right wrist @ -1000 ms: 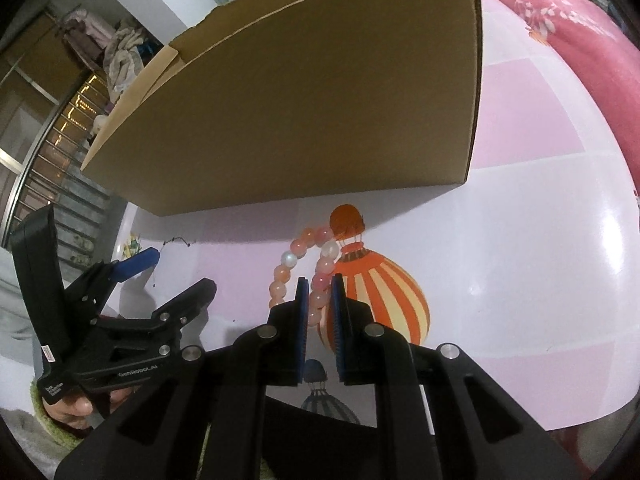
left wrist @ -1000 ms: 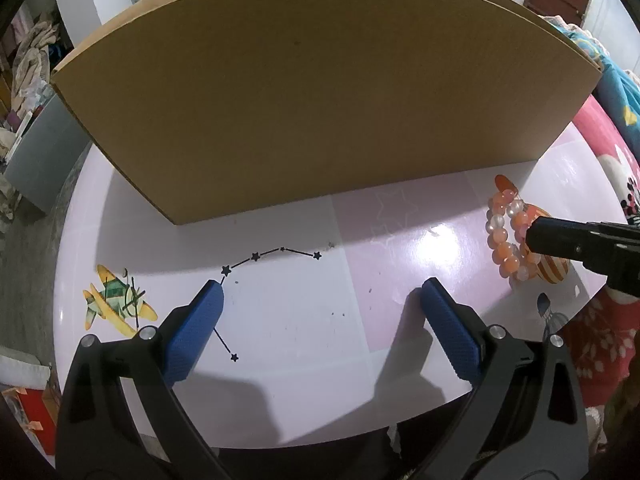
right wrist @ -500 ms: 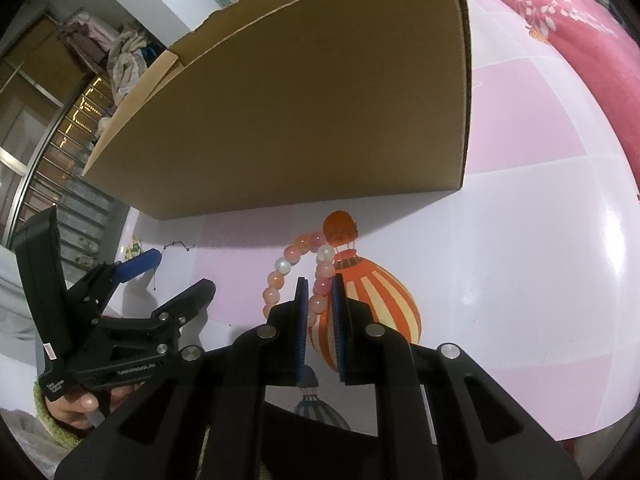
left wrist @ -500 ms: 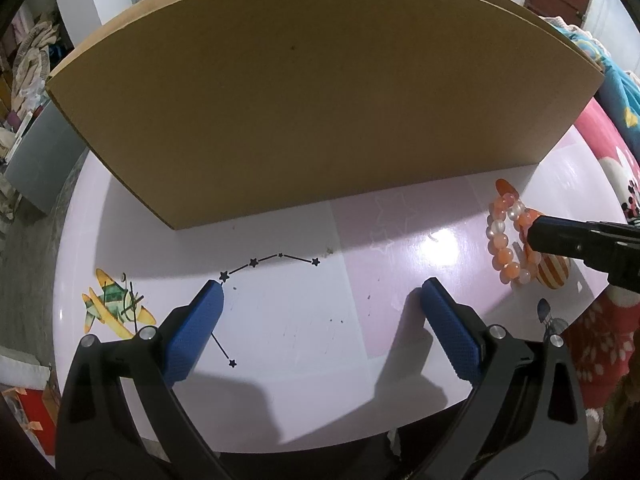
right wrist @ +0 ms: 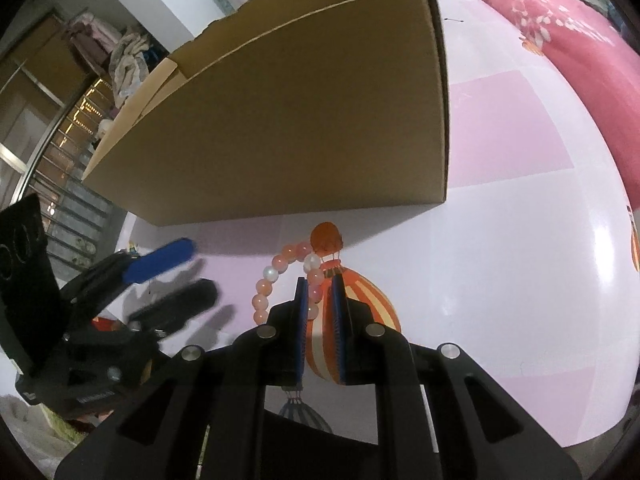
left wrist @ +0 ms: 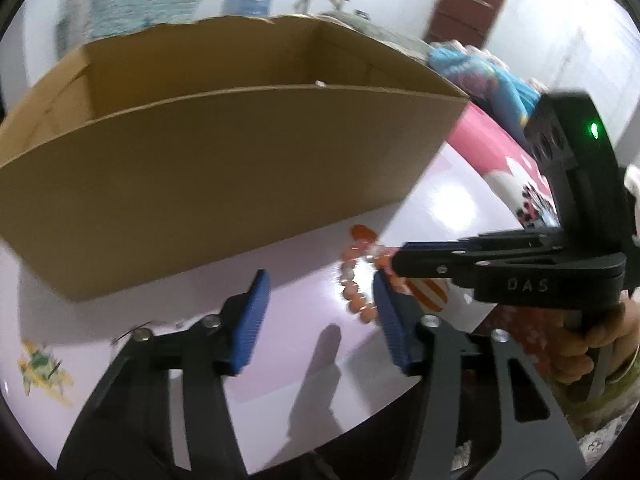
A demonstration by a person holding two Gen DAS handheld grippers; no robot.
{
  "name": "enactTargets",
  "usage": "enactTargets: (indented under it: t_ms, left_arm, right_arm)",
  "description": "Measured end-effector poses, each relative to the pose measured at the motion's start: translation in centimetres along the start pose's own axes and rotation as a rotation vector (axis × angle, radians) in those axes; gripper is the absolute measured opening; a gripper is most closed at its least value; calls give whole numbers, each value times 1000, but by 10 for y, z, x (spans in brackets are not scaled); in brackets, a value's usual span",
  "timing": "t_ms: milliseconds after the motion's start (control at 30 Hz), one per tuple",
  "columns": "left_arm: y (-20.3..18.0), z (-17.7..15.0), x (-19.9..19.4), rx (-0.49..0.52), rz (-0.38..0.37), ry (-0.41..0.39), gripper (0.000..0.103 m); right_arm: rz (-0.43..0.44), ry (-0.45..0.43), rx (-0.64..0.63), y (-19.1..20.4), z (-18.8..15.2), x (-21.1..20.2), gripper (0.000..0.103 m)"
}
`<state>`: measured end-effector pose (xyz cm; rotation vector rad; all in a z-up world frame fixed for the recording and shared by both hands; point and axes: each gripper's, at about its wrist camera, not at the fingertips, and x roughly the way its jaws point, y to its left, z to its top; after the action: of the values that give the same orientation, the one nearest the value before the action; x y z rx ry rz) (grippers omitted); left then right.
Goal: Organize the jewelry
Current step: 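Lift the bead bracelet with the right gripper and carry it over the box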
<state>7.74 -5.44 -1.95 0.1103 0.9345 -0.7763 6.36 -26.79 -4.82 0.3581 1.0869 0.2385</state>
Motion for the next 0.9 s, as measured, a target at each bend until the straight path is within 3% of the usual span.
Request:
enactTargets:
  t_ms: [100,267,367,500,667,733,800,900]
  left_arm:
    - [-2,-4,19,14,-30,44,35]
    - [-7,-2,29,34,-40,65,33]
    - [-10,-1,28,63,-11,71,29]
    - [-17,0,29,108,52,71,13]
    - [-18,2,28,121,63,62,8]
    - [-21,1,29,135,73,54,8]
    - [-25,0,32,144,79,45,8]
    - [-23,-1,28,130,66,38,8]
  right_arm:
    - [-7,1,-19,2,0,-1,12]
    - [16,8,-42,3,4,-1,14]
    - [17,10,-58,5,4,2,25]
    - [-13,15,-107,11,7,7,25]
    - [-64,16,-187,22,7,8,25]
    - [-93,12,-227,26,5,8,24]
    - [-138,3,-264,31,1,8,11]
    - [-134,-2,-244,30,-1,7,10]
